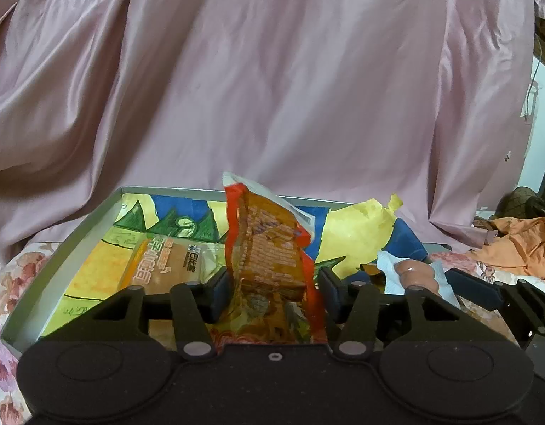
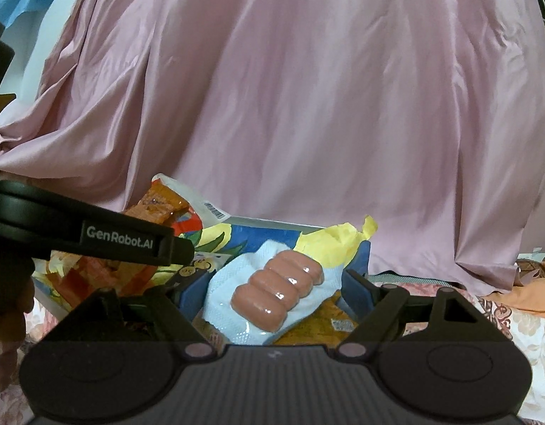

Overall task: Organize snacks
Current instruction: 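Open both tools to drop the red pack and sausage tray into the tray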

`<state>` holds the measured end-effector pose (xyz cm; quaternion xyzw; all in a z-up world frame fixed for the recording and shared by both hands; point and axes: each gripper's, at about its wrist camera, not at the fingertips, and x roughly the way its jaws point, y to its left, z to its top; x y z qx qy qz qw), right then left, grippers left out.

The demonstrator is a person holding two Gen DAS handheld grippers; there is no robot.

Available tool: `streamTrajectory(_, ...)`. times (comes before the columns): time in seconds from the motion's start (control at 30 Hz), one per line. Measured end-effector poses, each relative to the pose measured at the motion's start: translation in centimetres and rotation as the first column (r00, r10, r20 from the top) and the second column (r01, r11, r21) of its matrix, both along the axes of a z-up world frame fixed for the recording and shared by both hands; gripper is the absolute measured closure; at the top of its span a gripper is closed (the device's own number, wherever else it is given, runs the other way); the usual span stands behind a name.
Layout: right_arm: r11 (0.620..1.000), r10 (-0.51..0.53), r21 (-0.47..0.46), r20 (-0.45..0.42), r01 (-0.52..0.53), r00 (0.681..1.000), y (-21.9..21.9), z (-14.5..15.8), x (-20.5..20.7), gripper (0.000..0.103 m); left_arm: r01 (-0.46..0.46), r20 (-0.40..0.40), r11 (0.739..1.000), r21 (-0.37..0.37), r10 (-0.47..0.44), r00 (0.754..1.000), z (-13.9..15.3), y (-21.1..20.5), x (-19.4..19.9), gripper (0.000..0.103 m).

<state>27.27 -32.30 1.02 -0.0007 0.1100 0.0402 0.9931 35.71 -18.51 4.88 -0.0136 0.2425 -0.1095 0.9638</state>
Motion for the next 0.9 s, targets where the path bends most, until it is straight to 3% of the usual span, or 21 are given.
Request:
streamTrajectory(0.1, 1.000, 0.004, 0.000, -0.003, -0.004, 1.000, 0.0, 0.0, 0.0, 0.017, -0.013, 0.010, 1.000, -0.012, 0.013, 1.000, 0.2, 0.0, -0.2, 0.031)
streamTrajectory(0.23, 1.000, 0.002, 0.001, -0.002, -0.002, 1.000, 0.1, 0.1, 0.0, 0.015, -0.024, 0.038, 1.000, -0.019, 0.025, 0.999, 0.6, 0.0, -0.7, 0.029)
streamTrajectory(0.57, 1.000, -0.008, -0.001, 0.055, 0.008, 0.998, 0.3, 0.5, -1.2, 0.000, -0.067, 0.136, 0.997, -0.042, 0.072, 0.988, 2.1, 0.7, -2.8, 0.003)
streamTrajectory(0.9, 0.999, -0.031, 0.021, 0.125, 0.029, 0.992, 0.8, 1.5, -3.4, 0.000, -0.118, 0.218, 0.989, -0.084, 0.134, 0.967, 3.6, 2.4, -6.3, 0.001)
